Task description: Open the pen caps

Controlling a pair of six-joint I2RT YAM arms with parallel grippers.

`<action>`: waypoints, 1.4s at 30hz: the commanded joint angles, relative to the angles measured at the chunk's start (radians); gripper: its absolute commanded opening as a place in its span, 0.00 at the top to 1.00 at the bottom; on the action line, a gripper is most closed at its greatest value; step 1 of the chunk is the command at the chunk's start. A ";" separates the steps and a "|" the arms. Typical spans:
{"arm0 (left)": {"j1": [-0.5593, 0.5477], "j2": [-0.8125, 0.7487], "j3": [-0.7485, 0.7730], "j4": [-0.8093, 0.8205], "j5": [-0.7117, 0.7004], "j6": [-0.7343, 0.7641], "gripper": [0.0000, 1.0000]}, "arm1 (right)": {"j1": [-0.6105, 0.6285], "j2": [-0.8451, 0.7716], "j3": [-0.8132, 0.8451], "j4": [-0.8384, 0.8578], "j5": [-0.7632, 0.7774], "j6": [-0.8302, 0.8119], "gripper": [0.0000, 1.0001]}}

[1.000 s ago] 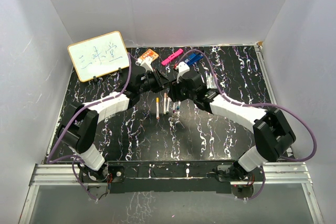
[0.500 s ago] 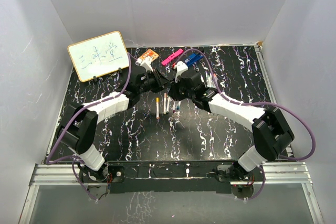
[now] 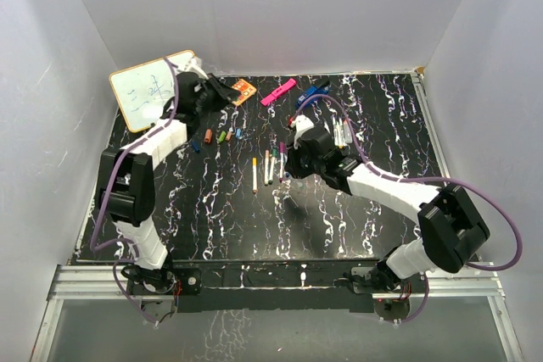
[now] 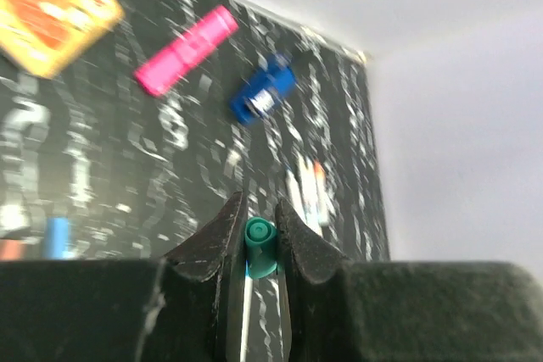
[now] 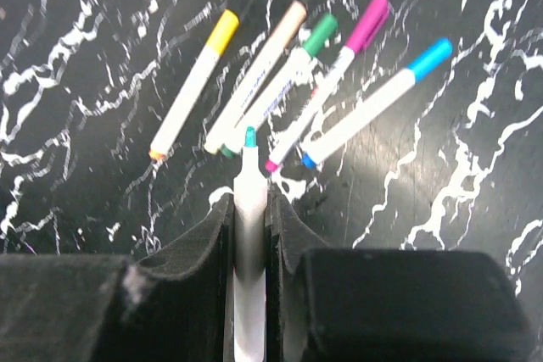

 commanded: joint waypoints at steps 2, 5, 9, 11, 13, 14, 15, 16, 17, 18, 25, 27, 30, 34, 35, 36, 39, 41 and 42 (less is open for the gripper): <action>0.050 -0.029 0.018 -0.025 -0.064 0.040 1.00 | 0.002 -0.027 0.030 -0.044 0.072 -0.013 1.00; 0.053 -0.066 -0.013 -0.090 -0.075 0.077 1.00 | -0.015 0.006 0.084 -0.066 0.158 -0.023 1.00; 0.053 -0.113 -0.050 -0.216 -0.075 0.163 1.00 | -0.070 0.102 0.180 -0.101 0.210 -0.063 1.00; 0.053 -0.143 -0.087 -0.267 -0.079 0.194 1.00 | -0.090 0.174 0.229 -0.115 0.254 -0.096 1.00; 0.053 -0.173 -0.121 -0.318 -0.101 0.225 1.00 | -0.104 0.232 0.280 -0.117 0.298 -0.119 1.00; 0.053 -0.191 -0.141 -0.334 -0.114 0.236 1.00 | -0.113 0.260 0.300 -0.119 0.313 -0.126 1.00; 0.053 -0.209 -0.158 -0.346 -0.126 0.246 1.00 | -0.126 0.287 0.318 -0.120 0.319 -0.132 1.00; 0.053 -0.222 -0.171 -0.361 -0.136 0.259 1.00 | -0.140 0.315 0.333 -0.121 0.324 -0.136 1.00; 0.052 -0.235 -0.182 -0.375 -0.146 0.269 1.00 | -0.153 0.347 0.351 -0.124 0.327 -0.139 1.00; 0.053 -0.244 -0.189 -0.393 -0.154 0.280 1.00 | -0.168 0.368 0.363 -0.125 0.329 -0.145 1.00; 0.053 -0.296 -0.228 -0.479 -0.211 0.337 1.00 | -0.254 0.458 0.412 -0.104 0.292 -0.183 1.00; 0.053 -0.303 -0.238 -0.494 -0.224 0.341 1.00 | -0.270 0.478 0.422 -0.096 0.282 -0.195 1.00; 0.053 -0.307 -0.257 -0.507 -0.241 0.339 1.00 | -0.288 0.511 0.446 -0.090 0.270 -0.203 1.00; 0.053 -0.297 -0.266 -0.535 -0.276 0.347 1.00 | -0.302 0.550 0.477 -0.087 0.259 -0.205 1.00; 0.053 -0.292 -0.265 -0.545 -0.285 0.352 1.00 | -0.304 0.558 0.483 -0.086 0.254 -0.205 1.00; 0.053 -0.286 -0.263 -0.560 -0.295 0.357 1.00 | -0.306 0.566 0.490 -0.085 0.250 -0.206 1.00; 0.053 -0.261 -0.254 -0.590 -0.322 0.370 1.00 | -0.311 0.591 0.507 -0.083 0.242 -0.206 1.00; 0.052 -0.241 -0.249 -0.606 -0.339 0.379 1.00 | -0.312 0.603 0.517 -0.084 0.236 -0.206 1.00; 0.053 -0.233 -0.248 -0.609 -0.348 0.381 1.00 | -0.313 0.609 0.522 -0.084 0.234 -0.205 1.00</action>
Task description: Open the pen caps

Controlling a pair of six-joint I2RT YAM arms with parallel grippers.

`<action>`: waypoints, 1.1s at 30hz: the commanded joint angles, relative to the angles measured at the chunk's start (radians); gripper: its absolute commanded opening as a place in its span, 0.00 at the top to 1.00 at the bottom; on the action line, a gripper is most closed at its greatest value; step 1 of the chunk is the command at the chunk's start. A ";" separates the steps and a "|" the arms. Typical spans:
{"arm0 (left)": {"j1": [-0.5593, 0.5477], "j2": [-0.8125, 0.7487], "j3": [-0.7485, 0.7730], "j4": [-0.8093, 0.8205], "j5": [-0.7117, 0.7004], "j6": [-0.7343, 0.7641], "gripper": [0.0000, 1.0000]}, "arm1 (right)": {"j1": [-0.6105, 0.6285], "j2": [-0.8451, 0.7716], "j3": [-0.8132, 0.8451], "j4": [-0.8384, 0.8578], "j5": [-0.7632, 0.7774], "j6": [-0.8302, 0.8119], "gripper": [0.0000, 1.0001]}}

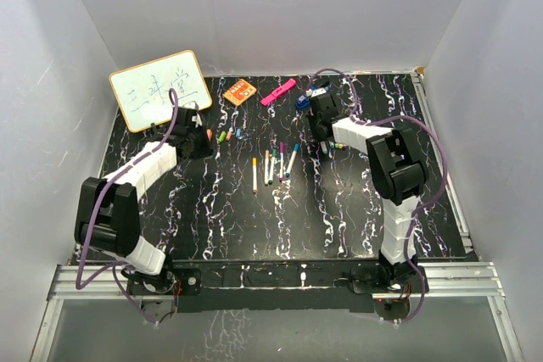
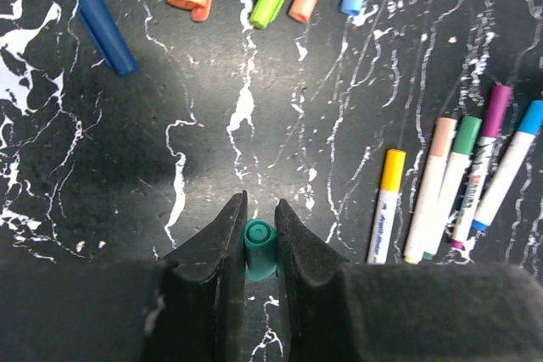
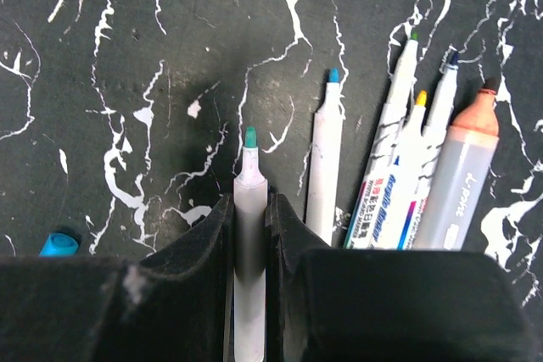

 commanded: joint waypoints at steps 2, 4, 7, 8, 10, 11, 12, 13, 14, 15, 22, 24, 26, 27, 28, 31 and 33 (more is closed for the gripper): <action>0.002 0.040 0.015 -0.056 -0.059 0.033 1.00 | -0.008 0.029 0.070 0.047 -0.015 -0.009 1.00; 0.002 0.054 0.019 -0.049 -0.056 0.036 1.00 | -0.008 0.038 0.075 0.047 -0.014 -0.009 1.00; 0.002 0.080 0.031 -0.038 -0.040 0.030 1.00 | -0.008 0.046 0.081 0.047 -0.013 -0.009 1.00; 0.002 0.087 0.033 -0.032 -0.035 0.029 1.00 | -0.010 0.049 0.083 0.047 -0.012 -0.009 1.00; 0.002 0.103 0.043 -0.025 -0.027 0.026 1.00 | -0.011 0.054 0.088 0.045 -0.010 -0.007 0.96; 0.001 0.115 0.047 -0.022 -0.021 0.024 1.00 | -0.013 0.056 0.090 0.044 -0.010 -0.007 0.93; 0.001 0.123 0.052 -0.016 -0.012 0.021 1.00 | -0.015 0.057 0.091 0.042 -0.009 -0.007 0.91; 0.000 0.131 0.057 -0.012 -0.006 0.019 1.00 | -0.016 0.059 0.093 0.041 -0.010 -0.005 0.90; -0.005 0.141 0.065 -0.009 -0.003 0.017 1.00 | -0.017 0.059 0.094 0.041 -0.010 -0.005 0.89; -0.009 0.149 0.073 -0.007 -0.003 0.016 1.00 | -0.018 0.061 0.096 0.041 -0.010 -0.005 0.86; -0.052 0.231 0.140 0.001 -0.016 0.007 1.00 | -0.024 0.057 0.112 0.038 -0.022 -0.007 0.63; -0.066 0.257 0.161 0.003 -0.023 0.007 1.00 | -0.025 0.052 0.120 0.039 -0.024 -0.007 0.56; -0.080 0.285 0.184 -0.001 -0.032 0.008 1.00 | -0.025 0.038 0.126 0.040 -0.024 -0.008 0.52; -0.089 0.297 0.200 -0.005 -0.035 0.008 1.00 | -0.025 0.028 0.128 0.043 -0.024 -0.008 0.51; -0.093 0.311 0.207 -0.007 -0.038 0.008 1.00 | -0.025 0.015 0.127 0.047 -0.025 -0.008 0.51; -0.109 0.347 0.237 -0.008 -0.046 0.010 1.00 | -0.025 -0.040 0.110 0.068 -0.042 -0.003 0.48; -0.117 0.371 0.257 -0.014 -0.050 0.011 1.00 | -0.025 -0.086 0.093 0.077 -0.063 0.001 0.47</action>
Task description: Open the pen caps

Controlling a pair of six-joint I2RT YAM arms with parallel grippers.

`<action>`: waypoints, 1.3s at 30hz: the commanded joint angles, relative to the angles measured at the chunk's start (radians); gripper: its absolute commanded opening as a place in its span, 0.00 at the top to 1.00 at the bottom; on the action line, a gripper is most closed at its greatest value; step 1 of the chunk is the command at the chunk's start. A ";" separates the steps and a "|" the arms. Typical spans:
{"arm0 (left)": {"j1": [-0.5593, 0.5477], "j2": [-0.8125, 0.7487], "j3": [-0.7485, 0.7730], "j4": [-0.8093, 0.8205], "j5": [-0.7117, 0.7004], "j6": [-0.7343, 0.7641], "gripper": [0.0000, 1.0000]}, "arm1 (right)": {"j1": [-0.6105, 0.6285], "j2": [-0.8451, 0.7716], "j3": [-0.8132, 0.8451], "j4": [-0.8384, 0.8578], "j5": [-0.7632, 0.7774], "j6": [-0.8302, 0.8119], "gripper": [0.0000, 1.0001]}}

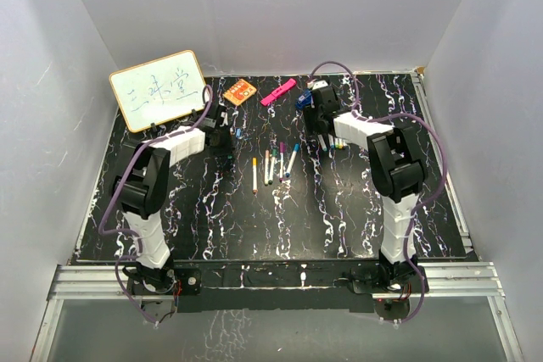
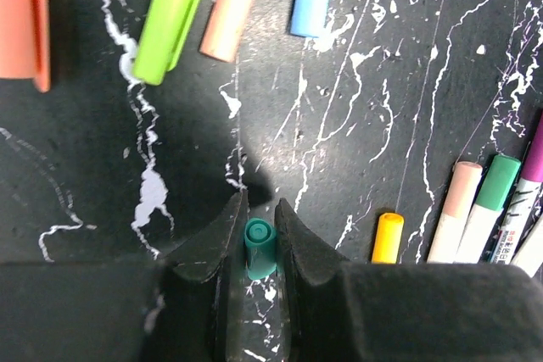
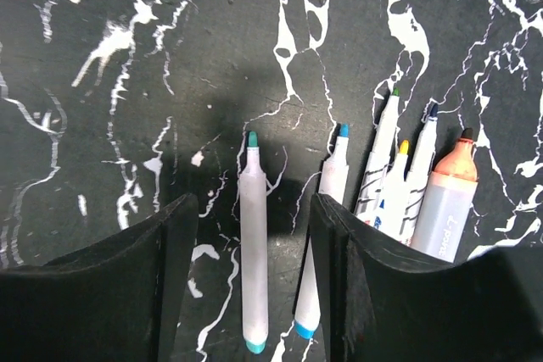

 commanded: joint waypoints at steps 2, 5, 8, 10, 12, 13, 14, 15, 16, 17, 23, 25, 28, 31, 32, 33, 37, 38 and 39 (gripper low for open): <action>-0.023 0.047 0.072 -0.021 -0.025 -0.001 1.00 | -0.003 -0.174 -0.010 0.072 -0.055 0.013 0.46; -0.030 0.077 0.093 -0.025 -0.036 -0.002 1.00 | 0.008 -0.238 -0.050 0.063 -0.090 0.058 0.46; -0.034 0.099 0.111 -0.034 -0.047 -0.003 1.00 | 0.031 -0.291 -0.080 0.034 -0.103 0.123 0.46; -0.037 0.109 0.122 -0.041 -0.054 -0.003 1.00 | 0.053 -0.310 -0.094 0.008 -0.110 0.173 0.46; -0.040 0.115 0.126 -0.049 -0.065 -0.001 0.99 | 0.089 -0.320 -0.102 -0.024 -0.102 0.214 0.46; -0.041 0.114 0.127 -0.051 -0.069 0.000 0.98 | 0.105 -0.323 -0.107 -0.037 -0.084 0.234 0.46; -0.042 0.115 0.127 -0.053 -0.071 0.001 0.96 | 0.124 -0.323 -0.109 -0.050 -0.066 0.251 0.46; -0.042 0.115 0.127 -0.056 -0.075 0.002 0.94 | 0.141 -0.322 -0.112 -0.060 -0.055 0.268 0.46; -0.043 0.113 0.127 -0.056 -0.078 0.003 0.91 | 0.158 -0.322 -0.117 -0.069 -0.045 0.282 0.46; -0.043 0.112 0.125 -0.059 -0.079 0.003 0.89 | 0.173 -0.323 -0.120 -0.076 -0.034 0.299 0.46; -0.043 0.102 0.116 -0.059 -0.085 0.007 0.71 | 0.223 -0.308 -0.138 -0.094 0.003 0.358 0.46; -0.044 0.098 0.113 -0.059 -0.086 0.004 0.68 | 0.232 -0.299 -0.142 -0.099 0.009 0.371 0.46; -0.043 0.093 0.109 -0.058 -0.087 0.003 0.65 | 0.240 -0.281 -0.146 -0.104 0.010 0.390 0.46; -0.043 0.078 0.106 -0.061 -0.095 0.000 0.64 | 0.246 -0.261 -0.149 -0.110 0.012 0.407 0.46; -0.043 0.070 0.104 -0.062 -0.100 -0.004 0.64 | 0.249 -0.256 -0.151 -0.110 0.011 0.411 0.46; -0.043 0.059 0.102 -0.063 -0.107 -0.007 0.64 | 0.252 -0.250 -0.151 -0.110 0.012 0.415 0.46; -0.043 -0.019 0.081 -0.061 -0.141 -0.015 0.56 | 0.263 -0.219 -0.144 -0.119 0.015 0.433 0.46; -0.044 -0.047 0.072 -0.056 -0.150 -0.016 0.52 | 0.264 -0.210 -0.138 -0.126 0.020 0.438 0.46; -0.043 -0.092 0.060 -0.048 -0.161 -0.018 0.48 | 0.265 -0.201 -0.131 -0.137 0.029 0.444 0.46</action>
